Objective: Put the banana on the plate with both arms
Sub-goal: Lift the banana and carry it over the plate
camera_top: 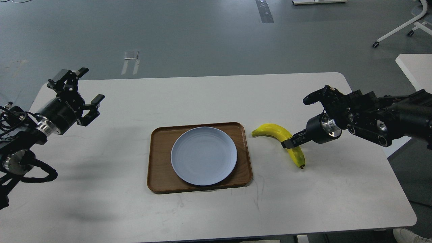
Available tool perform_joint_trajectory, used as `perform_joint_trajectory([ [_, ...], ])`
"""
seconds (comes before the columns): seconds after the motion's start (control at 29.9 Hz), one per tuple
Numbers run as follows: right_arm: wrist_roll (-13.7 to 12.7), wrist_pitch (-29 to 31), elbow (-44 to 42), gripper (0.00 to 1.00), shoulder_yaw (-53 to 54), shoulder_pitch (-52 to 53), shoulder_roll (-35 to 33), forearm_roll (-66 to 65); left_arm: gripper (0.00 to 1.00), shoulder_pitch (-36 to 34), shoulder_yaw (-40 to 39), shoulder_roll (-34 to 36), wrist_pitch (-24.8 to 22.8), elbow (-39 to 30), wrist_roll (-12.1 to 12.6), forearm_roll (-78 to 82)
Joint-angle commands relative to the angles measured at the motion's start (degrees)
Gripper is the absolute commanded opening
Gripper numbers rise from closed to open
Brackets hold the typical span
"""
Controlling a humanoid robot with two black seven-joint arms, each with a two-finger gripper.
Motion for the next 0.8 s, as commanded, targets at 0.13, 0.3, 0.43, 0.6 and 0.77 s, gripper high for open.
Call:
perform_joint_trajectory([
  [0.13, 0.0, -0.1, 3.0, 0.00, 0.7, 4.8, -2.0, 0.4, 0.98, 0.1, -0.1, 1.1, 0.0, -0.2, 0.0, 0.0],
  [0.3, 0.0, 0.0, 7.1, 0.00, 1.1, 11.9, -2.3, 0.9, 0.98, -0.1, -0.1, 1.2, 0.0, -0.2, 0.0, -0.1],
  [0.43, 0.0, 0.3, 9.4, 0.00, 1.1, 15.9, 1.3, 2.7, 0.98, -0.1, -0.1, 1.2, 0.0, -0.2, 0.0, -0.1],
  [0.6, 0.0, 0.7, 8.8, 0.00, 0.4, 16.2, 8.4, 6.3, 0.98, -0.1, -0.2, 1.3, 0.0, -0.2, 0.0, -0.1],
  [0.77, 0.0, 0.8, 5.4, 0.00, -2.3, 15.6, 15.6, 6.5, 0.98, -0.2, -0.2, 1.3, 0.0, -0.2, 0.0, -0.3],
])
